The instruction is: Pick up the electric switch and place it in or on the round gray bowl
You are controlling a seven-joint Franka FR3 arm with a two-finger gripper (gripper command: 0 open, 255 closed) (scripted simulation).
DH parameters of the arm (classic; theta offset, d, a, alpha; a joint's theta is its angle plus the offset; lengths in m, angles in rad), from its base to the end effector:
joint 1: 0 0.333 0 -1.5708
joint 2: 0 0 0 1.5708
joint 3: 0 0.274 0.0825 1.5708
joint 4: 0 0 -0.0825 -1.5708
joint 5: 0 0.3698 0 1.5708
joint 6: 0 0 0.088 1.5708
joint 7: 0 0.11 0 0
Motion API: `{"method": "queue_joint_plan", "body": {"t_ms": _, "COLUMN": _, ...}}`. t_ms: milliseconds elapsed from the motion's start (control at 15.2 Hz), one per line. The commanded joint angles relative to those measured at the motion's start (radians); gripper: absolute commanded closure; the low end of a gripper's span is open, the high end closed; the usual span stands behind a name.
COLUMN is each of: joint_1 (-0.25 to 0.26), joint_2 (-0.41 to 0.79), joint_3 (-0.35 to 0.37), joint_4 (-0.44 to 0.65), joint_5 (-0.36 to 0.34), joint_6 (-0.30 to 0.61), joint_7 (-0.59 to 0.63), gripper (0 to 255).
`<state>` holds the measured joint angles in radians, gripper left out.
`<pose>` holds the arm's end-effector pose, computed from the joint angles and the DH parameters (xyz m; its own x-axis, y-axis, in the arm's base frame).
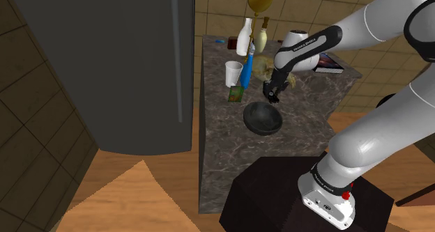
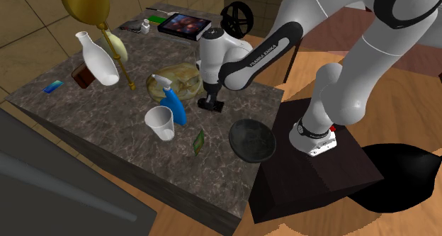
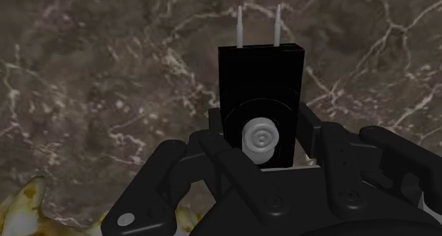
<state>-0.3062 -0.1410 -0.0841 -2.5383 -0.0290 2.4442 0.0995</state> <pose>0.4141 -0.1695 0.2938 0.8918 -0.4500 0.0470 -0.4507 -0.8927 0.0032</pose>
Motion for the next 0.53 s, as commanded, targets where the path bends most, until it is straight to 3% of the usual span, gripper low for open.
{"method": "queue_joint_plan", "body": {"t_ms": 0, "joint_1": 0.0, "joint_2": -0.015, "joint_3": 0.0, "joint_4": 0.005, "joint_5": -0.001, "joint_6": -0.023, "joint_7": 0.001, "gripper": 255}}
{"method": "queue_joint_plan", "body": {"t_ms": 462, "joint_1": -0.001, "joint_2": -0.08, "joint_3": 0.003, "joint_4": 0.046, "joint_5": -0.005, "joint_6": -0.129, "joint_7": 0.004, "gripper": 255}}
